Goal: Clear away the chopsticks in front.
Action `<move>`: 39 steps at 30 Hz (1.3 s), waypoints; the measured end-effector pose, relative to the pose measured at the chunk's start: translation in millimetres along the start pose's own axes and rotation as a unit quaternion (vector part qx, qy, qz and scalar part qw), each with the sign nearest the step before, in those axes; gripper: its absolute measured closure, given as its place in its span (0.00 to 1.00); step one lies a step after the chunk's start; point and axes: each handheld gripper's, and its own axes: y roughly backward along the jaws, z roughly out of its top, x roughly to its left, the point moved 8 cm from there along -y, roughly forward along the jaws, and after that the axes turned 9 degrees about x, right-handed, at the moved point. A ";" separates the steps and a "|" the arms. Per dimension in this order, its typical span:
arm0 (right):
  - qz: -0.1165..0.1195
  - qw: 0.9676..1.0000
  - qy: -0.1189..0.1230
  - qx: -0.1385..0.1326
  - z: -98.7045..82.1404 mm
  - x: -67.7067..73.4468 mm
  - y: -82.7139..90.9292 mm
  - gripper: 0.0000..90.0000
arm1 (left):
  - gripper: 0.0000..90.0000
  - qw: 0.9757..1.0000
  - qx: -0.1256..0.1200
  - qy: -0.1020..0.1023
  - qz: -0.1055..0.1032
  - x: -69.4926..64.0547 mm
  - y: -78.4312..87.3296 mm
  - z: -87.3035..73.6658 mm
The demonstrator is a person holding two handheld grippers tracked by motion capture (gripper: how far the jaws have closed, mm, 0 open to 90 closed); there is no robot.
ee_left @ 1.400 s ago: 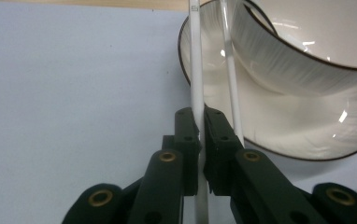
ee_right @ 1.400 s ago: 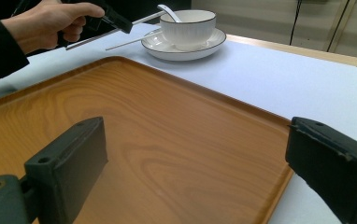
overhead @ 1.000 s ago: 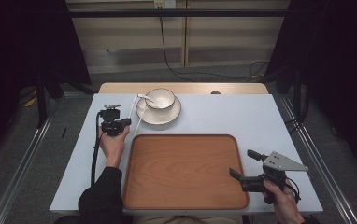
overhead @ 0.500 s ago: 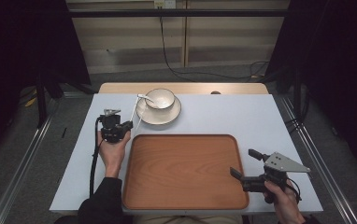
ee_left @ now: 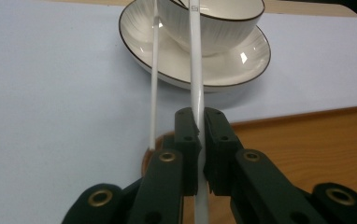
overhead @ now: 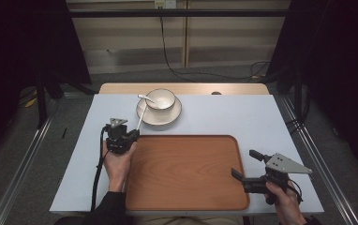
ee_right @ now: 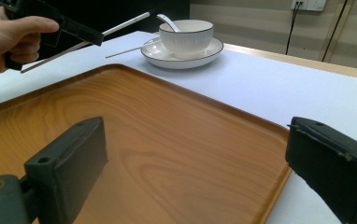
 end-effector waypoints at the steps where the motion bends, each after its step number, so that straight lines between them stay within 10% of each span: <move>1: 0.000 1.000 0.000 0.000 0.0 0.1 0.0 0.06 | 0.95 1.000 -0.001 -0.002 -0.001 -1.8 0.0 -1.2; 39: 0.002 1.000 0.003 0.003 -0.8 0.8 -1.1 0.06 | 0.95 0.997 0.053 0.033 0.033 -17.2 11.0 -72.9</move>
